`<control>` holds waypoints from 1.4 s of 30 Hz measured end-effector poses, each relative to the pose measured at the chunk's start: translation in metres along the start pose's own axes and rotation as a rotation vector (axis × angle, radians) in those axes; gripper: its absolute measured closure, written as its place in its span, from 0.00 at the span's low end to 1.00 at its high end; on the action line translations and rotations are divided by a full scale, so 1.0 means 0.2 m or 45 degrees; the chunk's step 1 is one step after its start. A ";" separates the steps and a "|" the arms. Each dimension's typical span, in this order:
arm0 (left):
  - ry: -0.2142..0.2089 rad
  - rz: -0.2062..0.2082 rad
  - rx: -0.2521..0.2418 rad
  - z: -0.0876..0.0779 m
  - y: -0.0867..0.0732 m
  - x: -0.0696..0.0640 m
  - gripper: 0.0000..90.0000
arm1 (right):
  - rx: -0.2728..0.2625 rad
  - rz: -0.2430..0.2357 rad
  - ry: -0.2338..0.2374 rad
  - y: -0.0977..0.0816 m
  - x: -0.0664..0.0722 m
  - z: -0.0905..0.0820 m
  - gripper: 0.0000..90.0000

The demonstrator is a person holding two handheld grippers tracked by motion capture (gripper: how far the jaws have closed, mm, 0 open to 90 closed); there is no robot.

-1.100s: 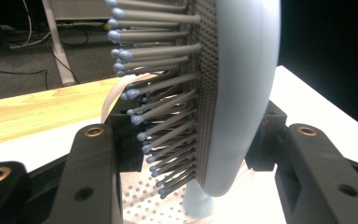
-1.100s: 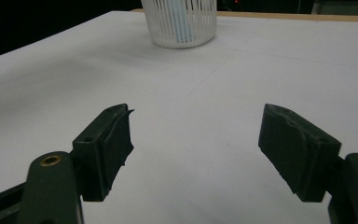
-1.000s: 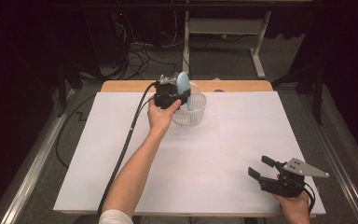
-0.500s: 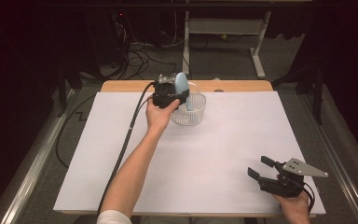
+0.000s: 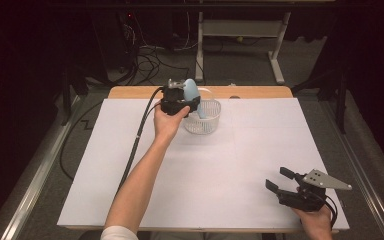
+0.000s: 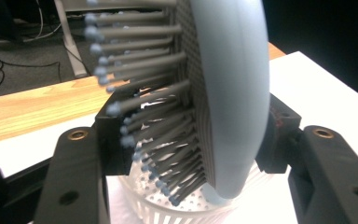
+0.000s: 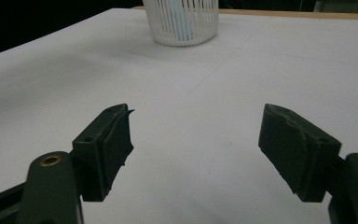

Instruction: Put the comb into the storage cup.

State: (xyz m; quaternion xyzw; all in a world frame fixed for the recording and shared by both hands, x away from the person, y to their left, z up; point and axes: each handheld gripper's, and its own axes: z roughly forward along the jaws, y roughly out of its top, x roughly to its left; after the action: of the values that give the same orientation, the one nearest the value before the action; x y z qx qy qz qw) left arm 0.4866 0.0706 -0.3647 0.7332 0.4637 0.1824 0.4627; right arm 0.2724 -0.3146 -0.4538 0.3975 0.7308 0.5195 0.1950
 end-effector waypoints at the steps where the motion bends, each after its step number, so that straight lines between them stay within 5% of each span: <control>1: 0.004 0.002 0.004 0.00 0.00 0.00 0.45 | 0.000 0.000 0.000 0.00 0.00 0.00 0.29; 16: 0.064 -0.024 0.062 -0.02 -0.03 0.08 0.36 | 0.000 0.000 0.002 0.00 0.00 0.00 0.29; 42: 0.061 -0.055 0.095 -0.04 -0.09 0.13 0.27 | 0.006 -0.002 0.001 0.00 0.00 0.01 0.29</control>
State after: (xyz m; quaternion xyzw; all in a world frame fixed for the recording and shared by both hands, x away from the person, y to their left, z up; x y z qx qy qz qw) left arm 0.4842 0.0988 -0.3807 0.7352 0.4970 0.1724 0.4275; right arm 0.2729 -0.3137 -0.4543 0.3972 0.7324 0.5178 0.1940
